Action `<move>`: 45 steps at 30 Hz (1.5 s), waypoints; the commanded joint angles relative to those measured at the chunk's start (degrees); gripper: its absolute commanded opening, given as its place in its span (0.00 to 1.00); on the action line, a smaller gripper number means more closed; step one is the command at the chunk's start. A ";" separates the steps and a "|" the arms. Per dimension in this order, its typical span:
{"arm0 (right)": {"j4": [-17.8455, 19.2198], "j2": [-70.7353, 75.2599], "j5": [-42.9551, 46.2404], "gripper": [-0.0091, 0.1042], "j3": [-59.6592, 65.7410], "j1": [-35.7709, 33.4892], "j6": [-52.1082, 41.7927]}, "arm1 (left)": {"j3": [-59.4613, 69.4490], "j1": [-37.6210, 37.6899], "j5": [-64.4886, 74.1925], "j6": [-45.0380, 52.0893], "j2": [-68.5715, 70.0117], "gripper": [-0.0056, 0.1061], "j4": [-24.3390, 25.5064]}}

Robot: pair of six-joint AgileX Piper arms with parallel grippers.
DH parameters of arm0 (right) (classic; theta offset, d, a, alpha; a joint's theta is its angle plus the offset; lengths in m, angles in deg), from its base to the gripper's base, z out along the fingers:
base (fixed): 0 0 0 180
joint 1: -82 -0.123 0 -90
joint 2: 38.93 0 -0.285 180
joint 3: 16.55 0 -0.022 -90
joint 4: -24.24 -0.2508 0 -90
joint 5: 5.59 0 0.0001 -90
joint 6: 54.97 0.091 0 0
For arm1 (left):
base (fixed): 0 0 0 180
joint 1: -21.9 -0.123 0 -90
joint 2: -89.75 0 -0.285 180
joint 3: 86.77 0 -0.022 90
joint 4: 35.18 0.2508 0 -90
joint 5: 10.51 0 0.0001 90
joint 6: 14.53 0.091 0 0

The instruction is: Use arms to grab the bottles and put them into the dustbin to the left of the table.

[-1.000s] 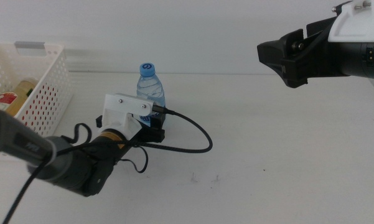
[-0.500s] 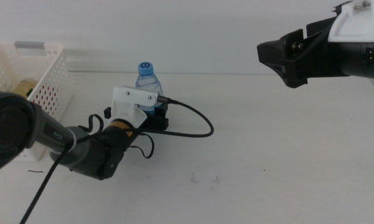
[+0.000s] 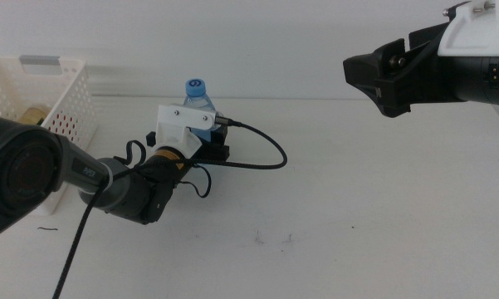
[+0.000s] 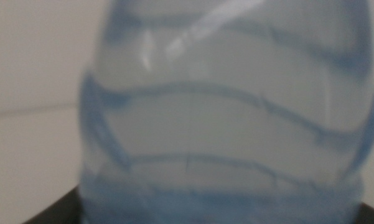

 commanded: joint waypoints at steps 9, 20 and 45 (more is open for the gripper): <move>0.21 0.35 0.45 0.89 -0.28 -0.12 -0.41 | 3.01 -0.15 28.64 -3.20 16.64 0.03 -0.33; 0.21 0.35 0.45 0.89 -0.28 -0.12 -0.41 | -18.18 -7.75 96.44 11.91 34.93 0.03 -2.50; 0.20 0.35 0.44 0.88 -0.28 -0.12 -0.41 | -38.21 -32.20 110.88 24.36 16.50 0.30 -2.31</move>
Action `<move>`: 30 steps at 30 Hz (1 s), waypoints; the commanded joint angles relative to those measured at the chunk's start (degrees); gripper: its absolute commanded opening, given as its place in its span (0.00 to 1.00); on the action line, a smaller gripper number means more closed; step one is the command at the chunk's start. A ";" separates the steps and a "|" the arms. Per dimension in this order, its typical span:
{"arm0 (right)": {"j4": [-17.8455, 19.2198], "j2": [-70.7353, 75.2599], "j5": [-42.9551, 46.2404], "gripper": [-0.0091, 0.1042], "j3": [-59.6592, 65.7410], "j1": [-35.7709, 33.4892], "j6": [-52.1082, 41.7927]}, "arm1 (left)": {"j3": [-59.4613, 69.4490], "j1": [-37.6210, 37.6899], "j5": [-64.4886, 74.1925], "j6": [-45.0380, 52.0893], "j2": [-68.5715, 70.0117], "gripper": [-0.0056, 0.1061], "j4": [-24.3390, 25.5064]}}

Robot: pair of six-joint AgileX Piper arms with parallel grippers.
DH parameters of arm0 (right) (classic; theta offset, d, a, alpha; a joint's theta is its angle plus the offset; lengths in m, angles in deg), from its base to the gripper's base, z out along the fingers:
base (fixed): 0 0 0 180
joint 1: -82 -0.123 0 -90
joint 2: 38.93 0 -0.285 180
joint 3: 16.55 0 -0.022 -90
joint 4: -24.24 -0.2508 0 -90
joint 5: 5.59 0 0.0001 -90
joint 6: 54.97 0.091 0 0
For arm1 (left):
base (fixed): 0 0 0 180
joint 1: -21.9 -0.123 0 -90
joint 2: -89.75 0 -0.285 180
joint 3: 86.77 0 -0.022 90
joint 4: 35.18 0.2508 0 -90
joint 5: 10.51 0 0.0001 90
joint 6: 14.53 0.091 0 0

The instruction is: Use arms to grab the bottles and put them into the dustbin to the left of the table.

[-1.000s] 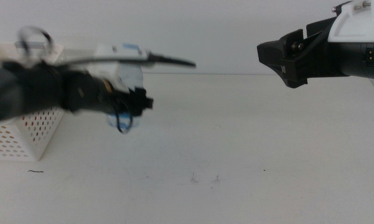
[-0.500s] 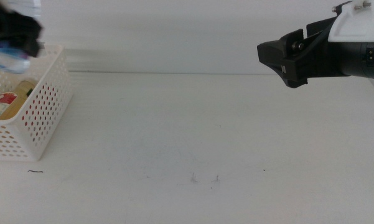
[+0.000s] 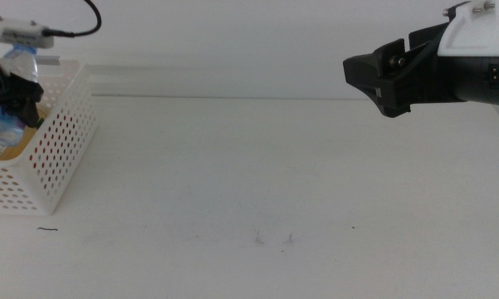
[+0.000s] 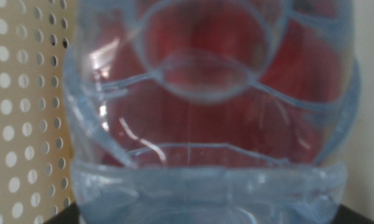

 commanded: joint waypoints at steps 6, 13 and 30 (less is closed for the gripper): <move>0.20 0.35 0.44 0.88 -0.28 -0.12 -0.41 | -0.74 -0.28 -1.92 0.05 -0.94 0.89 3.64; 0.20 0.35 0.44 0.88 -0.28 -0.12 -0.41 | -0.74 0.71 1.29 -4.63 1.54 0.89 2.39; 0.20 0.35 0.44 0.88 -0.28 -0.12 -0.41 | 20.38 16.91 -11.63 -16.20 33.04 0.89 2.99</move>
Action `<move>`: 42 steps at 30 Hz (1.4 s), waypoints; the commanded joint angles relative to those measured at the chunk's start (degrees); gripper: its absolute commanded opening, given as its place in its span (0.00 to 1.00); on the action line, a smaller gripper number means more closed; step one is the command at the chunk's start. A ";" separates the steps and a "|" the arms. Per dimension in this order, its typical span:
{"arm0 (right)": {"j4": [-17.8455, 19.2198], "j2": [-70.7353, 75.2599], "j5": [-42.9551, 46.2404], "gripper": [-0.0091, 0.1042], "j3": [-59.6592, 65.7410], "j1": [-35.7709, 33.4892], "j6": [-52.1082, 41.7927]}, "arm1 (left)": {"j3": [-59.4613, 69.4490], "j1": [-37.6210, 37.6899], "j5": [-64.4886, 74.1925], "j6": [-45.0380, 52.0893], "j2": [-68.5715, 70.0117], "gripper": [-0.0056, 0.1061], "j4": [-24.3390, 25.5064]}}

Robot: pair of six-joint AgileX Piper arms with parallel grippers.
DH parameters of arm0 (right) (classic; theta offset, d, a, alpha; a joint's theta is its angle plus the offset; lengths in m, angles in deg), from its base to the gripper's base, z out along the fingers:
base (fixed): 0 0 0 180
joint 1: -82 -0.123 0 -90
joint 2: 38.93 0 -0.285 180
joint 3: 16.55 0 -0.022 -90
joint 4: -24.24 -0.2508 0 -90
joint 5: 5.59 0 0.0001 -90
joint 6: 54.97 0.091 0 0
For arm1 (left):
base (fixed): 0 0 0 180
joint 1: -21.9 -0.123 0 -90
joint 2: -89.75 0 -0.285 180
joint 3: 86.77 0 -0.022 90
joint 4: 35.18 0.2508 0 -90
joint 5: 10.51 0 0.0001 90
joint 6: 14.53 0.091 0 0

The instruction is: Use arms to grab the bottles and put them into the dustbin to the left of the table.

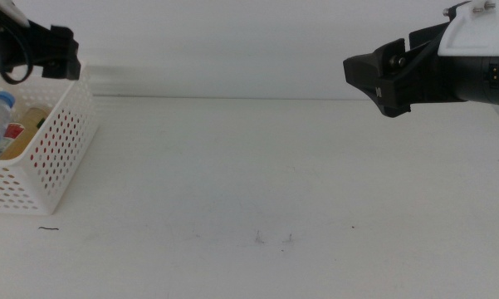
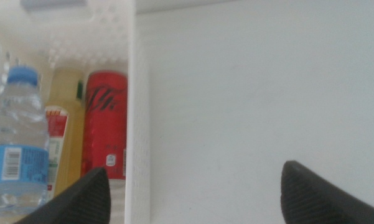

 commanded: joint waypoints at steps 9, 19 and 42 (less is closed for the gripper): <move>0.20 0.35 0.44 0.88 -0.28 -0.12 -0.41 | 3.57 8.00 -4.57 1.83 15.20 0.89 1.43; 0.20 0.35 0.44 0.88 -0.28 -0.12 -0.41 | 25.67 12.20 -22.76 -13.12 38.20 0.89 9.02; -10.74 4.80 19.46 0.88 14.25 8.41 -0.33 | 38.95 4.37 -33.16 -11.02 44.46 0.89 0.29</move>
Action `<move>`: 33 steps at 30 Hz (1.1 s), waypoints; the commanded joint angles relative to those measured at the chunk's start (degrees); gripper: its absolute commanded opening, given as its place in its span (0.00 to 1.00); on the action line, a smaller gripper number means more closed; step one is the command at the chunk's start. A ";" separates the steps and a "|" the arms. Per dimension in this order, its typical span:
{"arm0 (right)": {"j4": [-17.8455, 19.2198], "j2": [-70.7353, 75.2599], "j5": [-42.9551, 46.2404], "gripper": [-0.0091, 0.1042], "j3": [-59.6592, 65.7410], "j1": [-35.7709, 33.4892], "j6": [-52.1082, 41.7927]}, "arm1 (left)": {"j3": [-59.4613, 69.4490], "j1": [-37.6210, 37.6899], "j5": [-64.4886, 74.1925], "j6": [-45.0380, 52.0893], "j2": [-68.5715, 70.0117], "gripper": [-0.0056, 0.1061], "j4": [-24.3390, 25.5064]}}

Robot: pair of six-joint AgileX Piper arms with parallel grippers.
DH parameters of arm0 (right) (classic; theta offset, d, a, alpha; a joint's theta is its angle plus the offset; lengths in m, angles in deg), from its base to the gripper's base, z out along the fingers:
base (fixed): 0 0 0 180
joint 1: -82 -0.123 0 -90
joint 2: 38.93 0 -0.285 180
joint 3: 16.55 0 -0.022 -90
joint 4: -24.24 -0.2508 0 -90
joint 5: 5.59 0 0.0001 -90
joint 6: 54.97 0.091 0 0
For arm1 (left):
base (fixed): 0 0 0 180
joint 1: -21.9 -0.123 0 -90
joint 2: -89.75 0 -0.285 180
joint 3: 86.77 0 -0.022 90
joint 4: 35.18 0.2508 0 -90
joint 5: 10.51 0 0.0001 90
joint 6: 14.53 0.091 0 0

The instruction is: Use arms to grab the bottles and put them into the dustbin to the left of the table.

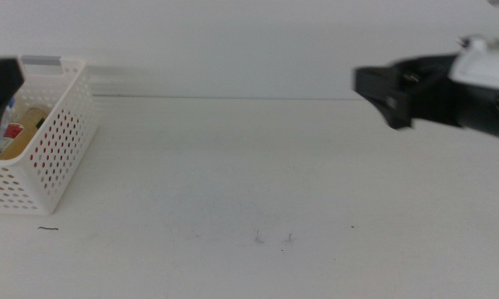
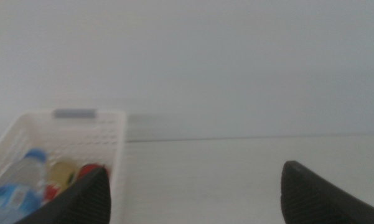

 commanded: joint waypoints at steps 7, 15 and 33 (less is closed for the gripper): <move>-1.14 18.11 5.53 0.88 20.29 15.96 -0.33 | 21.85 -7.34 -13.45 -0.11 12.24 0.89 -1.48; -3.26 44.38 5.53 0.88 36.93 29.46 -0.33 | 36.61 -6.82 -13.13 -0.11 31.07 0.89 -3.00; -2.27 62.60 3.26 0.88 52.87 35.84 -0.33 | 44.23 -6.92 -13.01 -0.11 38.36 0.89 -3.01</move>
